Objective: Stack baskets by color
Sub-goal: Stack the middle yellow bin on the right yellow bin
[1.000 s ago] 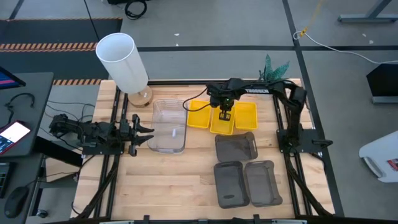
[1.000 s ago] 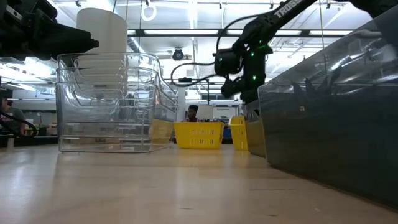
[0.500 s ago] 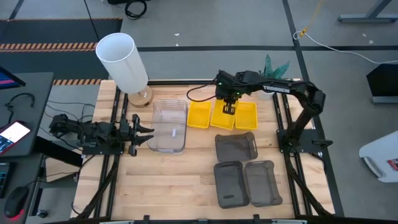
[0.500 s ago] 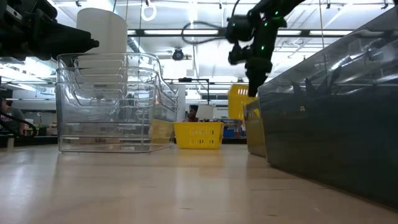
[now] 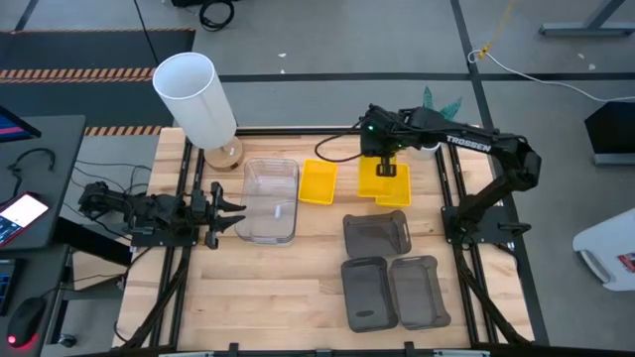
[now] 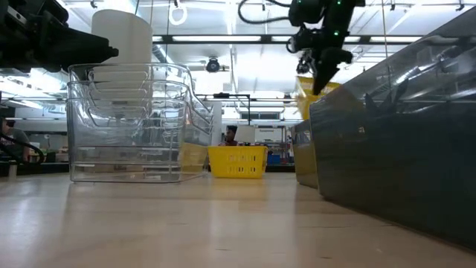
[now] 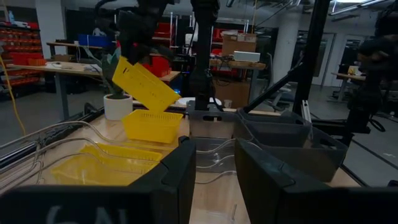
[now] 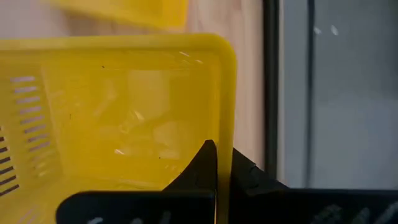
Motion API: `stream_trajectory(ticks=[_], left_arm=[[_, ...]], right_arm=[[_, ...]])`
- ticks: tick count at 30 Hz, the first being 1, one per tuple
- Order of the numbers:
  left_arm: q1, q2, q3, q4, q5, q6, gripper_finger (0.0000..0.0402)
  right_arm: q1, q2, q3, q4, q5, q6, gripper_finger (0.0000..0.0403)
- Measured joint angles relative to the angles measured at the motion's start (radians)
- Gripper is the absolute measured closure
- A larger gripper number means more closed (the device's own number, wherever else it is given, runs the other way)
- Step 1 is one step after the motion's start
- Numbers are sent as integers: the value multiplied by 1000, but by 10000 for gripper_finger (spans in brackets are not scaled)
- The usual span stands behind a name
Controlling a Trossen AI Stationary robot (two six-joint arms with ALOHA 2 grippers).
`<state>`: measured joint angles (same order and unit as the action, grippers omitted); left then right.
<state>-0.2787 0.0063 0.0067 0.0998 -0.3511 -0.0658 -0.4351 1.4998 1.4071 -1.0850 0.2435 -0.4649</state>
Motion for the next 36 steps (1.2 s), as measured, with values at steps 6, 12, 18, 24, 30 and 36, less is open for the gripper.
stream_trajectory(ticks=[6, 12, 18, 24, 30, 36], left_arm=[[0, 0, 0, 0, 0, 0, 285], [0, 0, 0, 0, 0, 0, 285], [0, 0, 0, 0, 0, 0, 285], [0, 0, 0, 0, 0, 0, 285], [0, 0, 0, 0, 0, 0, 285], [0, 0, 0, 0, 0, 0, 285]], right_arm=[[-26, -2, -11, -113, 59, 22, 398], [-48, 0, -82, -116, 58, 15, 398], [-64, 1, -151, -93, 44, 13, 398], [-65, 1, -220, 1, 12, -7, 398], [-65, 1, -296, 58, -46, -3, 398], [-65, 2, -342, 108, -157, -5, 389]])
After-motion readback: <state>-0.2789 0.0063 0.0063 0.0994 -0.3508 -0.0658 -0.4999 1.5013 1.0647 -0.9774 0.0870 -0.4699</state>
